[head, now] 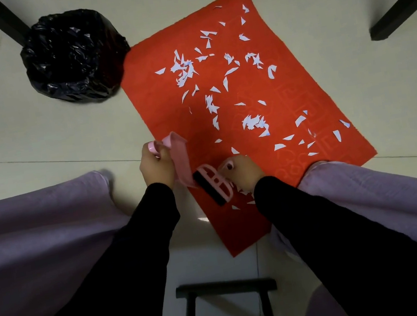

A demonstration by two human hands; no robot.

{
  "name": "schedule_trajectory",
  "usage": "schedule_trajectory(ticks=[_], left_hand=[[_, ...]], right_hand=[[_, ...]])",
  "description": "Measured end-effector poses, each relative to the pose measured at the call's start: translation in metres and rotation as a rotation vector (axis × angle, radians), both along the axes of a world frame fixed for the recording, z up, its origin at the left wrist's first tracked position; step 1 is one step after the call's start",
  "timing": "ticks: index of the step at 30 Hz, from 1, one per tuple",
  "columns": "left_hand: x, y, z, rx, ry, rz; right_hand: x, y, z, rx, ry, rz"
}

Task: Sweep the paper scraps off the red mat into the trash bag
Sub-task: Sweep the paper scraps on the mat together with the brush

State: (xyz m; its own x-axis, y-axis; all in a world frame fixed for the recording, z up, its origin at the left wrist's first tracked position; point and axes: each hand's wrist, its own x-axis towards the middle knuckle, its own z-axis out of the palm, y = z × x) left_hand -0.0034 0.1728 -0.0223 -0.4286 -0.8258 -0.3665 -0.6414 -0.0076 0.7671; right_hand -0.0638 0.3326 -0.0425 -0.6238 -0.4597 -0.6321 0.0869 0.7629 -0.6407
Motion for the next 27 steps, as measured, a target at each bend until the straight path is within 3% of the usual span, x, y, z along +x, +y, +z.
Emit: schedule_trajectory(ticks=[4,10,13,18,23,27], left_hand=[[0.0,0.004,-0.001,-0.001,0.006,-0.003],[0.004,0.011,0.0,-0.038,-0.001,-0.019],[0.005,0.013,0.002,-0.038,0.007,-0.012],[0.003,0.015,0.003,-0.04,-0.006,-0.024],[0.003,0.018,0.002,-0.042,-0.01,-0.033],[0.004,0.016,0.001,-0.047,-0.007,-0.034]], right_hand=[[-0.014,0.008,0.008,-0.028,0.084,-0.022],[-0.001,0.007,0.003,-0.029,-0.007,0.039],[-0.006,0.014,0.003,0.002,0.058,0.08],[-0.021,0.02,0.013,-0.03,0.153,-0.035],[-0.014,0.016,0.011,-0.01,0.079,0.074],[-0.02,0.022,0.01,0.001,0.143,0.046]])
